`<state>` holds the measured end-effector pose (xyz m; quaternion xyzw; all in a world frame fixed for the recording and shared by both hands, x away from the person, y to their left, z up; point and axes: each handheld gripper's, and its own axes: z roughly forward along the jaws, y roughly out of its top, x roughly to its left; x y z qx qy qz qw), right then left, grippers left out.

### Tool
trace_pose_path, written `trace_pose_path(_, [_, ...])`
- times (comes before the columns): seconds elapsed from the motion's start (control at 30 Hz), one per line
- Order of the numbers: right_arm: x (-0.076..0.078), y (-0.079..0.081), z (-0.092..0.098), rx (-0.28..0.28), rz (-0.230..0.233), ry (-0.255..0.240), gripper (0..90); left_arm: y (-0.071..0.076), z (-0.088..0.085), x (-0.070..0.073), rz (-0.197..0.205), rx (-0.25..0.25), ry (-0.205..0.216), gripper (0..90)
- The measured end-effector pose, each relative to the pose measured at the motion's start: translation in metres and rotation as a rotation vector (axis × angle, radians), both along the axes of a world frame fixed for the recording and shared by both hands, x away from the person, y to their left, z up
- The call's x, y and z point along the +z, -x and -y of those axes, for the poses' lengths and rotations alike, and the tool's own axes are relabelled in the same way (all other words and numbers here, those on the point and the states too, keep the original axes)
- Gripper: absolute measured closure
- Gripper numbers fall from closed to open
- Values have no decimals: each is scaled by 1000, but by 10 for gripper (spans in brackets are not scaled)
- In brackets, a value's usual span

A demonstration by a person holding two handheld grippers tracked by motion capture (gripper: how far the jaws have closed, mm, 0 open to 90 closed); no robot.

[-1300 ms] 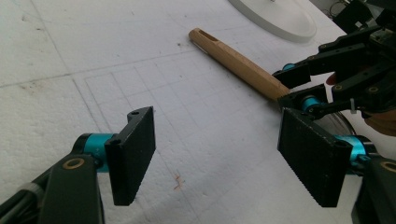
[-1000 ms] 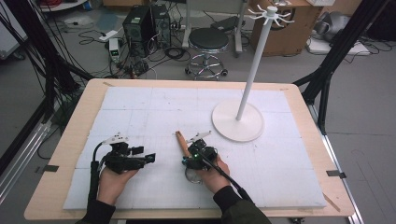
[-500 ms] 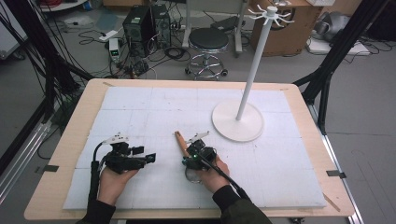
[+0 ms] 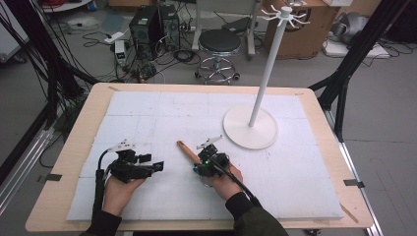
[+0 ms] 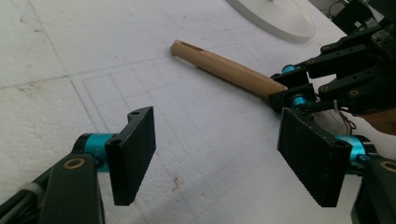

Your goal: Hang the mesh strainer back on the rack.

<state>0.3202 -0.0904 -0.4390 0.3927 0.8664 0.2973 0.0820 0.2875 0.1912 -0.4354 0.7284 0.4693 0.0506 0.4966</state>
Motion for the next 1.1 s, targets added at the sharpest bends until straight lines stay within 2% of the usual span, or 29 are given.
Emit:
trace_pose_path(0.1, [1,-2,1,14,-16,-1,689,0,0,0,-1,-2,-2,286])
trace_pose_path(0.73, [2,-2,2,57,6,16,698,-1,-1,-1,-4,-1,-10,287])
trace_pose_path(0.9, [3,-2,2,60,6,12,702,-1,-1,-2,-7,0,-12,288])
trace_pose_path(1.03, [5,-4,6,51,-1,-18,706,-1,-2,-2,-8,3,-10,287])
trace_pose_path(1.1, [3,-4,5,64,-11,-8,706,-1,-1,-2,-8,2,-13,288])
